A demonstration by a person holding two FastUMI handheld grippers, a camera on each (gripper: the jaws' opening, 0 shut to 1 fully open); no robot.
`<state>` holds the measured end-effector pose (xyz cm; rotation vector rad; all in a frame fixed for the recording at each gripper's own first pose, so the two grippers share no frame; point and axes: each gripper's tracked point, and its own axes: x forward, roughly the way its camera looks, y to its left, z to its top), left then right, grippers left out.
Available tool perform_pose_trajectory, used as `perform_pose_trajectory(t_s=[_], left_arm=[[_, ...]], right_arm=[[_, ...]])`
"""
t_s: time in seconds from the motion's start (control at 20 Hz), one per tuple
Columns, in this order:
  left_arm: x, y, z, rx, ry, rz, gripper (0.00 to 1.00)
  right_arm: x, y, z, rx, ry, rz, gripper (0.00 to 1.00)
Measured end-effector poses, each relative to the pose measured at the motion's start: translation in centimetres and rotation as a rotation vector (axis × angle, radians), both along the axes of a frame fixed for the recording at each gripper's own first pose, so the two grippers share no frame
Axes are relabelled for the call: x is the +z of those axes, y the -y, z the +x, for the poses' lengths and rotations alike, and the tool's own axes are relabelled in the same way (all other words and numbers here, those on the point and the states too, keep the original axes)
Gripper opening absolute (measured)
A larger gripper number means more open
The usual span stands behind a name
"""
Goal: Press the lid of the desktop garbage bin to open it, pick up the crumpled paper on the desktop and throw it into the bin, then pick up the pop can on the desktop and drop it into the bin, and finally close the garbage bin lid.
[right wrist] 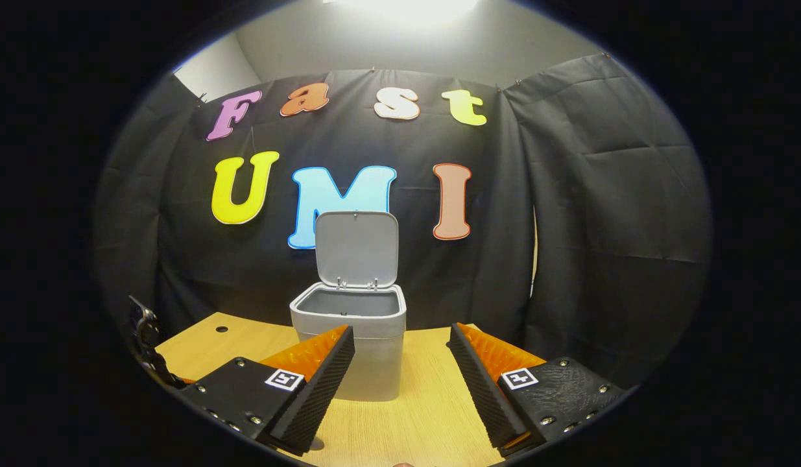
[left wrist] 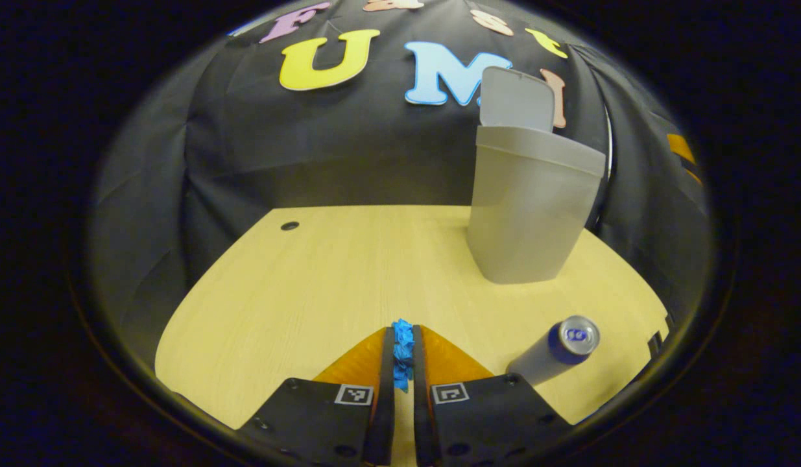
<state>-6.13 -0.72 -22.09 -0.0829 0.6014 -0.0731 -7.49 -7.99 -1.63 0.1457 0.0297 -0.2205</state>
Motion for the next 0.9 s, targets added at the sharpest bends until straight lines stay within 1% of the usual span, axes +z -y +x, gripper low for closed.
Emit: perform_pose_trajectory(t_s=[0.35,0.4,0.45,0.55,0.7,0.8,0.85,0.9], left_arm=[[8.6,4.7,4.0,-0.085,0.182,0.017,0.19],[9.6,5.4,4.4,-0.096,0.204,0.022,0.17],[10.5,6.2,4.9,-0.11,0.221,0.026,0.2],[12.2,7.9,6.0,-0.131,0.256,0.02,0.16],[15.2,10.4,8.0,-0.159,0.323,0.019,0.21],[17.3,12.4,9.3,-0.188,0.373,0.019,0.21],[18.2,13.3,9.9,-0.2,0.395,0.022,0.18],[18.9,14.2,10.5,-0.211,0.413,0.021,0.18]], right_arm=[[0.0,2.0,-0.3,-0.031,0.025,0.037,0.95],[-0.2,2.4,-0.4,-0.035,0.027,0.039,0.95],[-0.2,2.7,-0.5,-0.04,0.03,0.042,0.95],[-0.6,3.3,-0.6,-0.044,0.026,0.047,0.95],[-1.3,3.9,-0.6,-0.043,0.014,0.048,0.95],[-1.7,4.2,-0.6,-0.046,0.007,0.055,0.95],[-2.0,4.4,-0.5,-0.046,0.001,0.057,0.95],[-2.3,4.3,-0.5,-0.045,-0.007,0.055,0.95]])
